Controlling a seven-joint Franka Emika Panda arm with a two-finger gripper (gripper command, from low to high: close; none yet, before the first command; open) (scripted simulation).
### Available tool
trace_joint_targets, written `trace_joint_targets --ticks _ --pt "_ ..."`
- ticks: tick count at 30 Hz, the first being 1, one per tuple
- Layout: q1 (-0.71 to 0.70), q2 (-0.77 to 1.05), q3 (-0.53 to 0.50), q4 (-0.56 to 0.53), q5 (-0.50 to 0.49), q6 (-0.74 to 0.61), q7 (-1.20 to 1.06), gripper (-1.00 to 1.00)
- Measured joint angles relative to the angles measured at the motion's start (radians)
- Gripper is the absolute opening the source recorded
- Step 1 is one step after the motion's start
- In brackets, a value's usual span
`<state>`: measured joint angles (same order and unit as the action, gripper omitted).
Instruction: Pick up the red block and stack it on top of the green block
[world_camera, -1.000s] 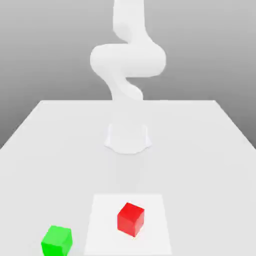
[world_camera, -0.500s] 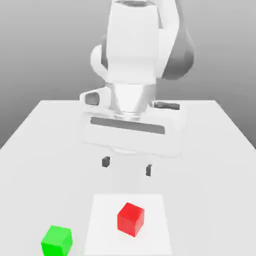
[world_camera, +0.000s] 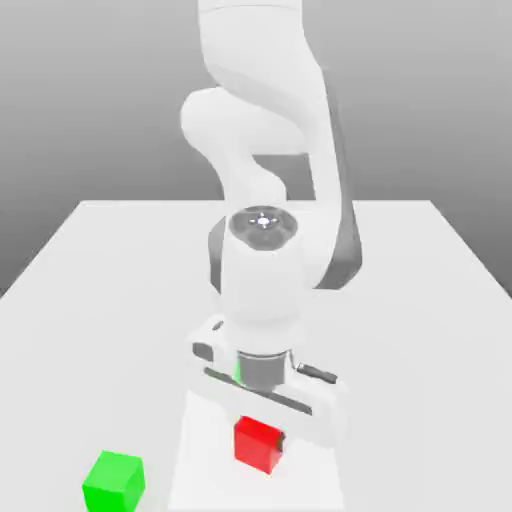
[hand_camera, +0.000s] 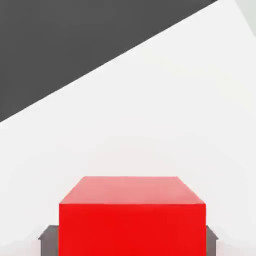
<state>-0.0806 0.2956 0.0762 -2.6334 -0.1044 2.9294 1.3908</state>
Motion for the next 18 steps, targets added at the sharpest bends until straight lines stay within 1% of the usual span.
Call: trace_joint_targets --ticks 2,8,18 --pt "-0.001 -0.002 0.001 0.0 0.0 -0.002 0.001 -1.0" --pt "-0.027 -0.183 0.035 -0.023 0.069 -0.161 -0.063 -1.0" --pt "-0.173 -0.151 -0.021 0.137 0.1 -0.294 -0.431 -1.0"
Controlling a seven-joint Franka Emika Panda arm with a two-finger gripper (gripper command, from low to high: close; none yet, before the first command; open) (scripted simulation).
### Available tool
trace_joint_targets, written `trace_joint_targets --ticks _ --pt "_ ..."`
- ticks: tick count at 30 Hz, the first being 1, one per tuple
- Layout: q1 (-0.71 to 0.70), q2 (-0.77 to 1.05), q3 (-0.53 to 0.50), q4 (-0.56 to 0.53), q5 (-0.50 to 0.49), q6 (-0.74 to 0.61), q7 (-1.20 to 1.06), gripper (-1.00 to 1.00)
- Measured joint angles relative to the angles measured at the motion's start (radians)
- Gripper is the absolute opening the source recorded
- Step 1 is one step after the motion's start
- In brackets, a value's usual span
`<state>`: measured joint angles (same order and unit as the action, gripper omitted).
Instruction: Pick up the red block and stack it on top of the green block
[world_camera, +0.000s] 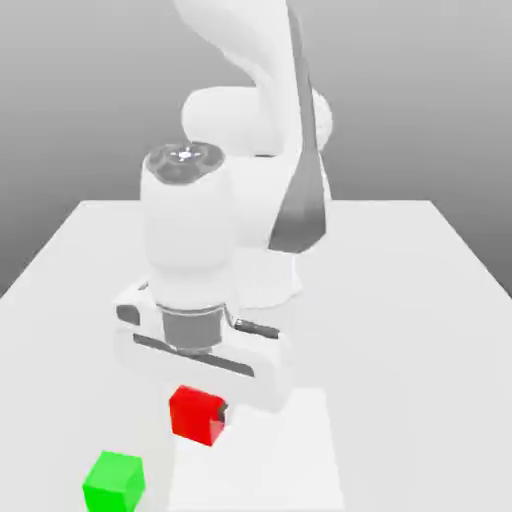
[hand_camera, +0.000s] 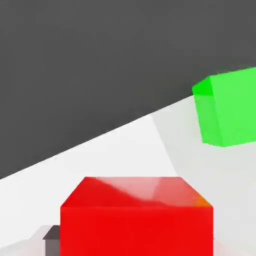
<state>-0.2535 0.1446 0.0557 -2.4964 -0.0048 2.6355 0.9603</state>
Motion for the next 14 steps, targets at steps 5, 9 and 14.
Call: trace_joint_targets --ticks 5,9,14 --pt "-0.072 0.024 -0.034 0.087 0.003 -0.059 -0.187 -1.0" --pt "-0.09 0.129 -0.041 0.113 -0.001 0.022 -0.229 -1.0" --pt "-0.09 0.183 -0.043 0.116 -0.004 0.072 -0.229 1.0"
